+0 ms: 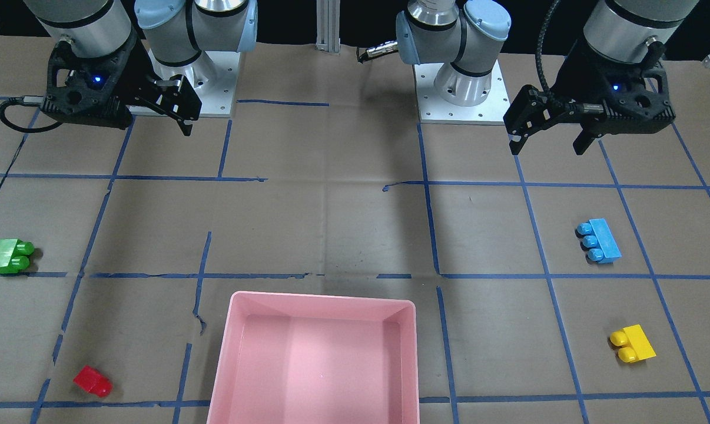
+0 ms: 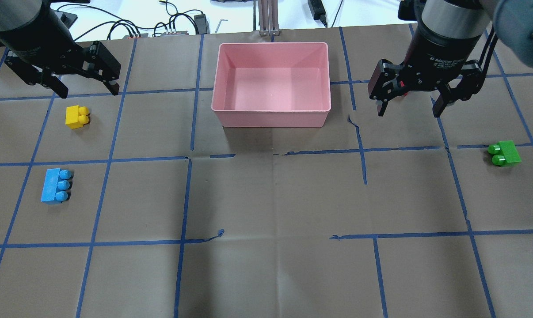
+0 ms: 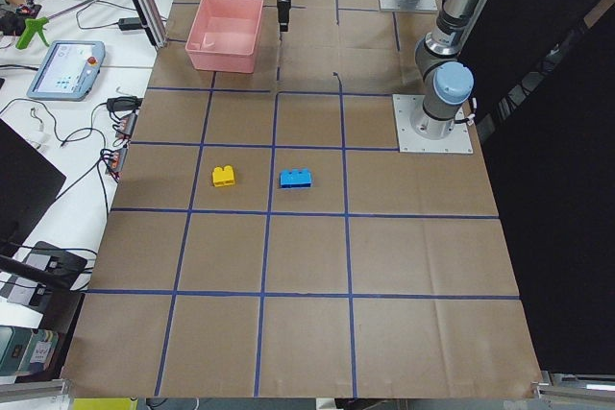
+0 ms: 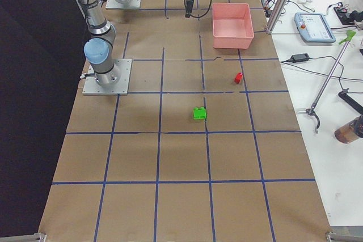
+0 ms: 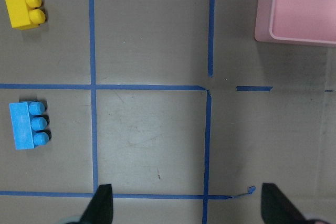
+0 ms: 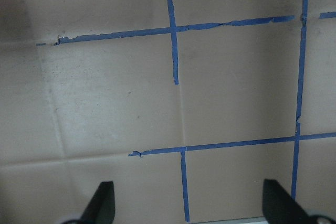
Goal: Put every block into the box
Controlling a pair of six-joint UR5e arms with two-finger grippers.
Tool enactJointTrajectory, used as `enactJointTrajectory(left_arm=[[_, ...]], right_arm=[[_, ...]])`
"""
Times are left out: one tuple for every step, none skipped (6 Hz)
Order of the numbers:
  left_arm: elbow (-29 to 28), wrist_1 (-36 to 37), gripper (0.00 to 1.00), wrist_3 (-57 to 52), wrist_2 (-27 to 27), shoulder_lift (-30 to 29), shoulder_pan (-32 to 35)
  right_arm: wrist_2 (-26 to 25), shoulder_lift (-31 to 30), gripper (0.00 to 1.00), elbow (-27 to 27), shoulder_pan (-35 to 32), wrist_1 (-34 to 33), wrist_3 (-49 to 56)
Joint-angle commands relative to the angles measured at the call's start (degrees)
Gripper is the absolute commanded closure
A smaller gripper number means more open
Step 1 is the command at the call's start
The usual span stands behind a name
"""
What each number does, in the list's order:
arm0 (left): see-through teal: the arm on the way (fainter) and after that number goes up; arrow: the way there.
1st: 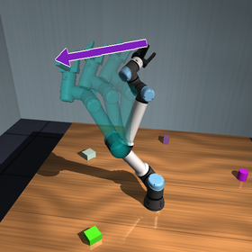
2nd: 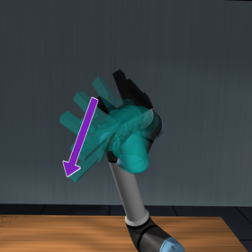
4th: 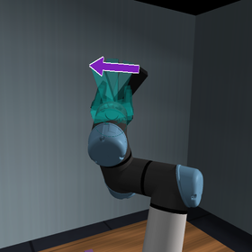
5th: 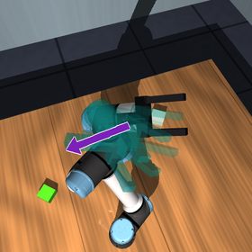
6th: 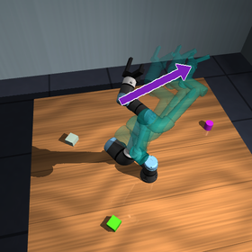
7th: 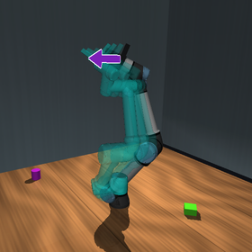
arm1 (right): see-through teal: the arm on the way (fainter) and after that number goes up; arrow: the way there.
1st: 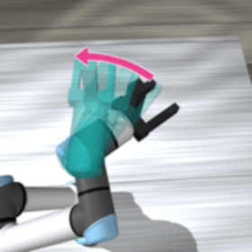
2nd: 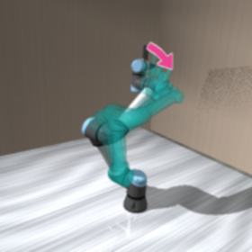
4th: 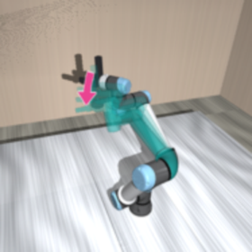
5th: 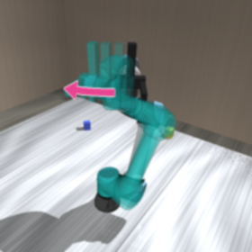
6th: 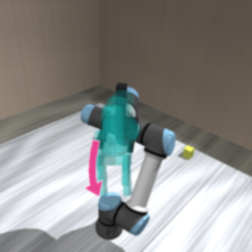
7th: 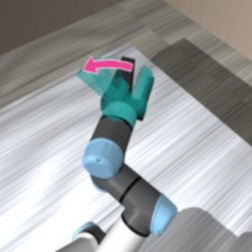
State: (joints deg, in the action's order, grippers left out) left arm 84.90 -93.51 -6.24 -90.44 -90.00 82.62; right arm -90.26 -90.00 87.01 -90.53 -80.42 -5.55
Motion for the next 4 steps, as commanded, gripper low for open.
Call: enactJointTrajectory(left_arm=[[0.00, 0.00, 0.01, 0.00, 0.00, 0.00, 0.00], [0.00, 0.00, 0.01, 0.00, 0.00, 0.00, 0.00], [-0.17, 0.09, 0.01, 0.00, -0.09, 0.00, -0.17], [-1.39, -2.09, 0.01, -0.09, -0.43, 0.00, -1.66]], right_arm=[[0.00, 0.00, 0.01, 0.00, 0.09, 0.00, 0.01], [0.00, 0.00, 0.01, 0.00, 0.09, 0.00, 0.01], [0.00, 0.00, 0.01, 0.00, 0.09, 0.00, 0.10], [0.00, 0.00, 0.01, 0.00, 0.09, 0.00, 0.10]])
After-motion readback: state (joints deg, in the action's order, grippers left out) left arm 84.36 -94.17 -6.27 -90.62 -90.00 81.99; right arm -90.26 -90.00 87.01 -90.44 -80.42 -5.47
